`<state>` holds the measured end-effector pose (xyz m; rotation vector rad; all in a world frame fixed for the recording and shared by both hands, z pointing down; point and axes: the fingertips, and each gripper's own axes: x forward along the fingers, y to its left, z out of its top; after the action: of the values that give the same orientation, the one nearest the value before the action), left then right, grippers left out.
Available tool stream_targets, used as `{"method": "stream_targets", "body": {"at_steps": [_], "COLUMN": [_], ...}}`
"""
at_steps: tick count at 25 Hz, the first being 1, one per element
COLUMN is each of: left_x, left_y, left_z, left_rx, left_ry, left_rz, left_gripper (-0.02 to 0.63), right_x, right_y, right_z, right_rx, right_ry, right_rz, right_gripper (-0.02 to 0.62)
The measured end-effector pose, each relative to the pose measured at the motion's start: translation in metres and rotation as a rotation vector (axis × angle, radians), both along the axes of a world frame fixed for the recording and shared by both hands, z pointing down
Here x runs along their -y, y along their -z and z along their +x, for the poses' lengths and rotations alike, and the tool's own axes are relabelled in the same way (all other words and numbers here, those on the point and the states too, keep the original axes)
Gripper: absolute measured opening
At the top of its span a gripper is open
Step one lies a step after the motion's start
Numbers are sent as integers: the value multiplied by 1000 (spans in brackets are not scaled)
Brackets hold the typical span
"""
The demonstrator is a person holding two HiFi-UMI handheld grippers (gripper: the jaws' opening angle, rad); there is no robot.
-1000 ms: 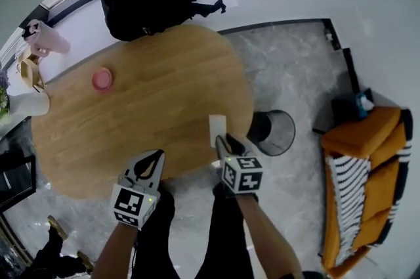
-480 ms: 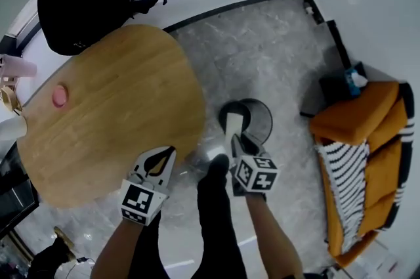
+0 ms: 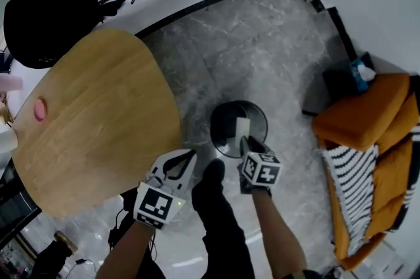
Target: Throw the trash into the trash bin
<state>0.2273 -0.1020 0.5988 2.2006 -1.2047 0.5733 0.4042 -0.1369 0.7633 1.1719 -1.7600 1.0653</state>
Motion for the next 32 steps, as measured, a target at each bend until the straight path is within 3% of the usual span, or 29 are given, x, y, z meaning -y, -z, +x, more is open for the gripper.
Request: {"method": "stream_targets", "body": {"at_steps": [8,12,16,22,25,32], "left_x": [10,14,19,15,7,-16], "left_y": [-40,-46,-39,-21,-8,27], "left_z": [31,42,44,33,24,-25], "left_rx": [-11,-17,-18,16,10,48], "left_ry": [-8,-23,-8,-6,14,21], "left_rz": [-11,-11,-14,-25,-32,-11], "left_gripper": [-2,-3,-2,-2,-3,-3], "right_x": [14,16,17,9,7,9], "right_y": [-67,-87,-90,-65,-40,40], "right_z": [13,12,10,13,10,-38], "right_rx": [-39,-9,-50,-54,-53,48], "right_ry": [17,-8,64,77,87,106], "right_rz": [-59,-124,-125,-118,-87,20], "right_gripper": [69,69,69,65,3,0]}}
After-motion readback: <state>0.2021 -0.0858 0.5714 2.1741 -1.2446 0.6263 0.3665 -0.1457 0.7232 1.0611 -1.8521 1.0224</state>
